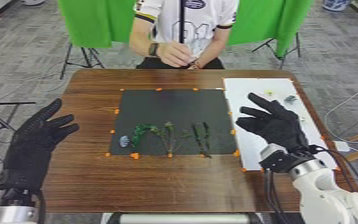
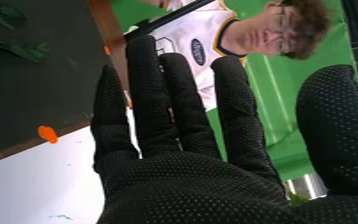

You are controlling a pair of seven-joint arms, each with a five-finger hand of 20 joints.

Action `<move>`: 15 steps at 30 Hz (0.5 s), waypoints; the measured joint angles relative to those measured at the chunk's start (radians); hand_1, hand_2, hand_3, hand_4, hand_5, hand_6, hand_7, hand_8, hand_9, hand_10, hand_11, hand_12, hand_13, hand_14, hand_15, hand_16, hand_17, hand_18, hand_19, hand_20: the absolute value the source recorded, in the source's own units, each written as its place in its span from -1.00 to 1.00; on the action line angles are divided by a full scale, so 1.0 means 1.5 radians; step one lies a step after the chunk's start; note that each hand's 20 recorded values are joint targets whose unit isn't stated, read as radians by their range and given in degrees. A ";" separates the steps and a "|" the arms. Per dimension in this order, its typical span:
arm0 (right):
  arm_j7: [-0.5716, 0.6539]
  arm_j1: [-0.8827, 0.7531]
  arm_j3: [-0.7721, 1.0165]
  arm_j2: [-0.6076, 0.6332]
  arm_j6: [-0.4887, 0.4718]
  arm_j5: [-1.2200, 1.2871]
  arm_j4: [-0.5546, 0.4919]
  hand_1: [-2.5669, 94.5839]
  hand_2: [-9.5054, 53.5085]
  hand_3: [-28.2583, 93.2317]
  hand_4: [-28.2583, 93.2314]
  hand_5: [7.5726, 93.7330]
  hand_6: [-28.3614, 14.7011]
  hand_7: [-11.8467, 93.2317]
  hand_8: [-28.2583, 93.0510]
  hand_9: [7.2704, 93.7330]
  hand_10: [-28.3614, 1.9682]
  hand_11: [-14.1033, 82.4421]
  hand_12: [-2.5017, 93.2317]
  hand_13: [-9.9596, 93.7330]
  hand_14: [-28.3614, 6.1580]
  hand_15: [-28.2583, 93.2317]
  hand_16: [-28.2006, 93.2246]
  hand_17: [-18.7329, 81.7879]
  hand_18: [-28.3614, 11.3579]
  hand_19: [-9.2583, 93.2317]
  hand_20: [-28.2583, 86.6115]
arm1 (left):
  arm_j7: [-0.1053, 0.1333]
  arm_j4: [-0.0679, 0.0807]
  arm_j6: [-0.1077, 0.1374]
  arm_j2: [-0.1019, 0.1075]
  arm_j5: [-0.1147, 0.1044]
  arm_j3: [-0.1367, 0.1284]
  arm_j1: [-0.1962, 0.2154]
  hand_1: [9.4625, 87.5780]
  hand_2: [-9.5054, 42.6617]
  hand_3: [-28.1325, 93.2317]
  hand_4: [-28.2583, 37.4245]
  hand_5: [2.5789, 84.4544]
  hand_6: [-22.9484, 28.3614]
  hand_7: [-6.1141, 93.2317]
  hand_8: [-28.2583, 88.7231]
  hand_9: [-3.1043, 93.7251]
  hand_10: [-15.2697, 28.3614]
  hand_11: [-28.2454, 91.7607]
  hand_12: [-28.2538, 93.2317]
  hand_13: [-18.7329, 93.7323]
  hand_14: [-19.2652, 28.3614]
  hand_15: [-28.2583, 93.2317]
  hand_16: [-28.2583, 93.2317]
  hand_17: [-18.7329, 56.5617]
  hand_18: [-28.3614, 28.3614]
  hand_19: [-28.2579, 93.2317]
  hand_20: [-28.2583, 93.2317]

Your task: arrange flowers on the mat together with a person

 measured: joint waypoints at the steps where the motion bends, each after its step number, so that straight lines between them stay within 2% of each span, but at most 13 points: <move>1: 0.000 0.001 -0.001 0.000 0.000 -0.001 0.000 -0.49 -0.47 0.72 -0.97 -0.08 0.33 -0.53 -0.71 -0.06 -0.33 -0.39 -0.64 -0.05 -0.44 0.26 -0.36 -0.46 -0.70 0.22 -0.21 | 0.000 0.000 0.000 0.000 0.000 0.001 0.000 -0.71 -0.62 0.76 -1.00 -0.25 0.12 -0.57 -0.70 -0.24 0.58 -0.10 -0.34 -0.24 0.95 0.35 -0.67 -0.76 0.81 0.25 -0.27; 9: -0.003 0.020 -0.018 0.012 0.008 -0.013 0.007 -0.49 -0.48 0.72 -0.97 -0.08 0.33 -0.53 -0.72 -0.05 -0.32 -0.38 -0.64 -0.04 -0.43 0.27 -0.36 -0.45 -0.70 0.22 -0.21 | 0.001 0.000 0.001 0.001 -0.001 0.005 -0.001 -0.70 -0.62 0.77 -1.00 -0.25 0.12 -0.57 -0.69 -0.23 0.58 -0.09 -0.34 -0.24 0.95 0.36 -0.68 -0.76 0.80 0.25 -0.28; 15: -0.005 0.034 -0.034 0.024 0.007 -0.026 0.012 -0.49 -0.48 0.72 -0.97 -0.08 0.33 -0.52 -0.72 -0.04 -0.31 -0.37 -0.64 -0.03 -0.43 0.28 -0.36 -0.46 -0.70 0.22 -0.21 | 0.007 0.000 0.004 0.001 -0.001 0.012 -0.001 -0.70 -0.62 0.77 -1.00 -0.25 0.13 -0.56 -0.70 -0.23 0.59 -0.09 -0.34 -0.23 0.95 0.36 -0.68 -0.76 0.81 0.26 -0.28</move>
